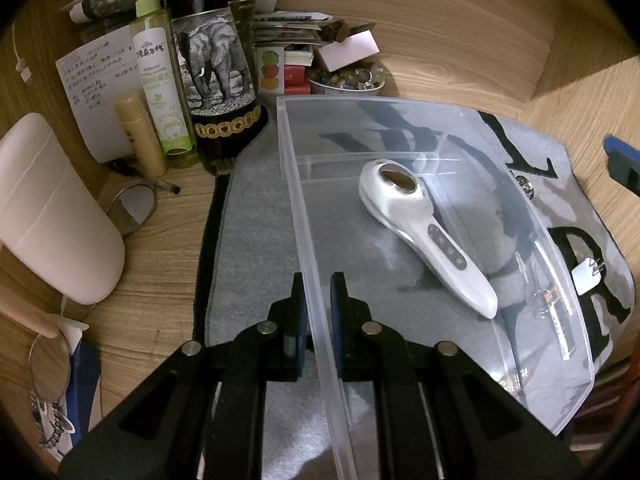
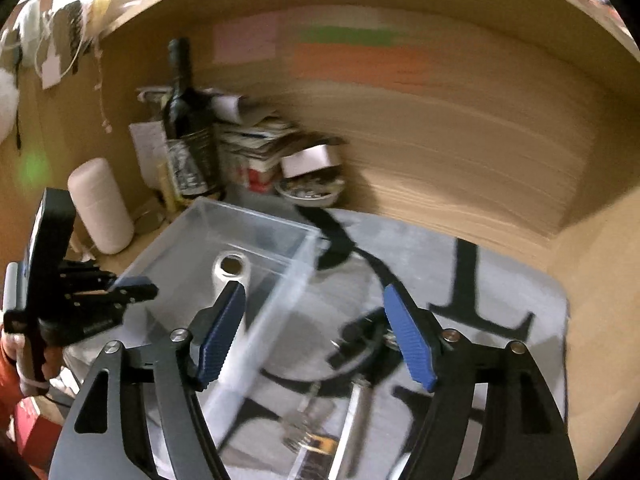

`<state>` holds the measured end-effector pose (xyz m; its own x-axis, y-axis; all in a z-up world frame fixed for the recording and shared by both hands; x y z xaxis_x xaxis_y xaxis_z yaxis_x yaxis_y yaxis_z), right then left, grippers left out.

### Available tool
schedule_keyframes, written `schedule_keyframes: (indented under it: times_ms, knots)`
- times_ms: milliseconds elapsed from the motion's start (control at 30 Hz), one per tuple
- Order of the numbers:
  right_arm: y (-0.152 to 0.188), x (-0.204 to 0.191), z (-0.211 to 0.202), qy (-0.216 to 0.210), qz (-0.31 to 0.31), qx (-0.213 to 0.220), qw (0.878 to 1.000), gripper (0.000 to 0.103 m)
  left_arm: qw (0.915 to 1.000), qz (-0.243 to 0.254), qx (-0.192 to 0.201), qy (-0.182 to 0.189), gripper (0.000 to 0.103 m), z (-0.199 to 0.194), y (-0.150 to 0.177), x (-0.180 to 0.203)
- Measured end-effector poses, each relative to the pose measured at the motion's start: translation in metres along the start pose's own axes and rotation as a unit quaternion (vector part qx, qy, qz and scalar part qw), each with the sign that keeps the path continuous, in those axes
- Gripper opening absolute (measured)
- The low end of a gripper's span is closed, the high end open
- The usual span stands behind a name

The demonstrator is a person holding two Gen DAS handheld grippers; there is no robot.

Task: Organize rigid objects
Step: 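Lower the white device into the clear box and open right tool, then move the right tool to the white plug adapter and grasp it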

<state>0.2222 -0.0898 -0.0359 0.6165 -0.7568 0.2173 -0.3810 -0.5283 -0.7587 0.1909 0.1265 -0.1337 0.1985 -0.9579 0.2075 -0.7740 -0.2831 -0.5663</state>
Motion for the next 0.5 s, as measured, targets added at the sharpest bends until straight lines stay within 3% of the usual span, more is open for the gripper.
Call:
schedule_keyframes:
  times_ms: [233, 500]
  knots:
    - [0.047, 0.025, -0.014, 0.044, 0.032, -0.019, 0.998, 0.072, 1.0, 0.001, 0.001, -0.004, 0.01, 0.0, 0.0, 0.001]
    - [0.123, 0.046, 0.001, 0.061, 0.086, -0.094, 0.99, 0.072, 1.0, 0.002, 0.001, -0.006, 0.01, 0.0, 0.0, 0.002]
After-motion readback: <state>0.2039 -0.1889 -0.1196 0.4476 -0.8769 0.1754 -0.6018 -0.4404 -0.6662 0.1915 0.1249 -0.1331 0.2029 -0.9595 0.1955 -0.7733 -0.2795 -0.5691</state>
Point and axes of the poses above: each gripper's, at about its wrist camera, not at the fingertips, and z roughly the way its jaws point, x to its right, y to its underside, the point moved 6 cm from there along z, roughly the way its jaws point, and after that the axes turned 13 degrees about -z, right-handed, at the moved point
